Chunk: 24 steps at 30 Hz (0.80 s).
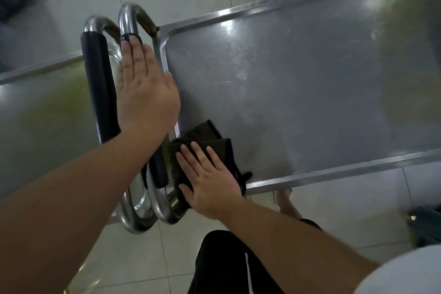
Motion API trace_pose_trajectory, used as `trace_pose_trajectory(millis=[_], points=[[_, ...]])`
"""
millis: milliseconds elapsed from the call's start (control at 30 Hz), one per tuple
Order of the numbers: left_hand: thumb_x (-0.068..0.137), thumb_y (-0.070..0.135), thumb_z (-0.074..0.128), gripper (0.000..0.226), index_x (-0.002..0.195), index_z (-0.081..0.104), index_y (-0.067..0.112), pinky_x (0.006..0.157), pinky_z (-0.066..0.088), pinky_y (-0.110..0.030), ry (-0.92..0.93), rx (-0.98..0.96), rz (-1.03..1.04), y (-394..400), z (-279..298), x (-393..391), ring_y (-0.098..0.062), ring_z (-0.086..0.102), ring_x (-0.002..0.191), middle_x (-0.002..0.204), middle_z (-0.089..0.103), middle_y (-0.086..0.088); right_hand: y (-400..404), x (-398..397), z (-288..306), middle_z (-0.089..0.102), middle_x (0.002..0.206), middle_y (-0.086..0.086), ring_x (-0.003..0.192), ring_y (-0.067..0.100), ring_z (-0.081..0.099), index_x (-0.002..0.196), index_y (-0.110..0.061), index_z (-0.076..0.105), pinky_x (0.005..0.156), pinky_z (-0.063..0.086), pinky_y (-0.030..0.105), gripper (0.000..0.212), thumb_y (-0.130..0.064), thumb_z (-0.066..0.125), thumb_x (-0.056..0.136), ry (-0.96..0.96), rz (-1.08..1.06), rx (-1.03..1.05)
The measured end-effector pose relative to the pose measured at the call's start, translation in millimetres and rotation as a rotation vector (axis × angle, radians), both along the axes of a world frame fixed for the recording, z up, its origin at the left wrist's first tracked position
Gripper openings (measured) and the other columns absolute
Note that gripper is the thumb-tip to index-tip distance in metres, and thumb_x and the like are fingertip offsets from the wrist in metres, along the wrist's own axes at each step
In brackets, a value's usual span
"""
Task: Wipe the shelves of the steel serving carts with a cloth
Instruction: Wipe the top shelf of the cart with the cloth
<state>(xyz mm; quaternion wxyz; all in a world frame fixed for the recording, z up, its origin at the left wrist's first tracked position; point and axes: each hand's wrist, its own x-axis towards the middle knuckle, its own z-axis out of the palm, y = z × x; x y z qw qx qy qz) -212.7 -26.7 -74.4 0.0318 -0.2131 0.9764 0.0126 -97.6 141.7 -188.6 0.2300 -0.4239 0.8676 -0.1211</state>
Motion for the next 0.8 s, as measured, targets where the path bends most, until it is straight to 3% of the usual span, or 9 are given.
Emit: trace_pose_trajectory(millis=[133, 200, 367, 467, 533, 600, 700, 800], points=[[0.112, 0.038, 0.020, 0.066, 0.167, 0.005, 0.005, 0.132, 0.000, -0.043, 0.017, 0.038, -0.003, 1, 1, 1, -0.022, -0.009, 0.163, 0.176, -0.004, -0.013, 36, -30, -3, 0.003, 0.173, -0.004, 0.160, 0.016, -0.011, 0.167, -0.023, 0.010, 0.129, -0.005, 0.044, 0.071, -0.052, 0.030, 0.105, 0.055, 0.114, -0.018], [0.112, 0.038, 0.020, 0.066, 0.167, 0.004, 0.006, 0.132, -0.001, -0.042, 0.018, 0.061, -0.005, 0, 2, 2, -0.021, -0.010, 0.162, 0.176, -0.005, -0.012, 68, -64, -6, 0.003, 0.173, -0.007, 0.160, 0.014, -0.008, 0.167, -0.027, 0.012, 0.129, -0.007, 0.041, 0.075, -0.052, 0.037, 0.101, 0.101, 0.037, 0.011], [0.111, 0.038, 0.021, 0.067, 0.167, 0.005, 0.006, 0.132, 0.000, -0.043, 0.033, 0.088, 0.006, 0, 1, 2, -0.019, -0.011, 0.162, 0.176, -0.005, -0.011, 185, -183, -8, 0.020, 0.172, 0.002, 0.159, 0.026, 0.016, 0.165, -0.023, 0.022, 0.126, 0.018, 0.054, 0.078, -0.050, 0.043, 0.095, 0.201, -0.340, 0.107], [0.111, 0.039, 0.021, 0.067, 0.168, 0.004, 0.006, 0.132, -0.002, -0.042, 0.034, 0.102, 0.007, 0, 1, 1, -0.020, -0.011, 0.162, 0.176, -0.006, -0.010, 218, -235, -5, 0.012, 0.174, 0.007, 0.160, 0.031, 0.011, 0.166, -0.015, 0.017, 0.127, 0.012, 0.055, 0.078, -0.052, 0.029, 0.098, 0.192, -0.770, 0.191], [0.111, 0.039, 0.021, 0.067, 0.168, 0.003, 0.006, 0.132, -0.003, -0.042, 0.028, 0.100, 0.002, 0, 0, 1, -0.020, -0.012, 0.162, 0.176, -0.006, -0.010, 194, -244, -5, 0.002, 0.175, 0.005, 0.161, 0.027, 0.000, 0.167, -0.015, 0.007, 0.128, 0.004, 0.053, 0.079, -0.053, 0.022, 0.099, 0.132, -1.015, 0.257], [0.111, 0.040, 0.020, 0.068, 0.168, 0.002, 0.007, 0.132, -0.002, -0.042, 0.024, 0.101, 0.003, -1, 0, 2, -0.020, -0.012, 0.162, 0.176, -0.008, -0.010, 150, -232, -5, 0.006, 0.174, 0.008, 0.160, 0.031, 0.004, 0.166, -0.011, 0.011, 0.128, 0.007, 0.055, 0.079, -0.050, 0.027, 0.099, 0.161, -1.079, 0.226], [0.110, 0.043, 0.018, 0.069, 0.168, 0.000, 0.008, 0.132, -0.002, -0.043, 0.016, 0.104, 0.005, -2, 0, 2, -0.019, -0.015, 0.162, 0.176, -0.010, -0.009, 67, -182, -7, 0.020, 0.171, 0.013, 0.158, 0.035, 0.016, 0.163, -0.007, 0.024, 0.127, 0.013, 0.055, 0.078, -0.046, 0.038, 0.097, 0.232, -0.940, 0.140], [0.109, 0.043, 0.015, 0.071, 0.167, 0.000, 0.007, 0.132, -0.001, -0.044, 0.019, 0.098, -0.005, -1, 0, 2, -0.020, -0.014, 0.162, 0.176, -0.010, -0.010, -23, -121, 1, 0.016, 0.173, 0.011, 0.160, 0.031, 0.008, 0.165, -0.010, 0.019, 0.128, 0.006, 0.052, 0.080, -0.047, 0.038, 0.097, 0.153, -0.691, 0.029]])
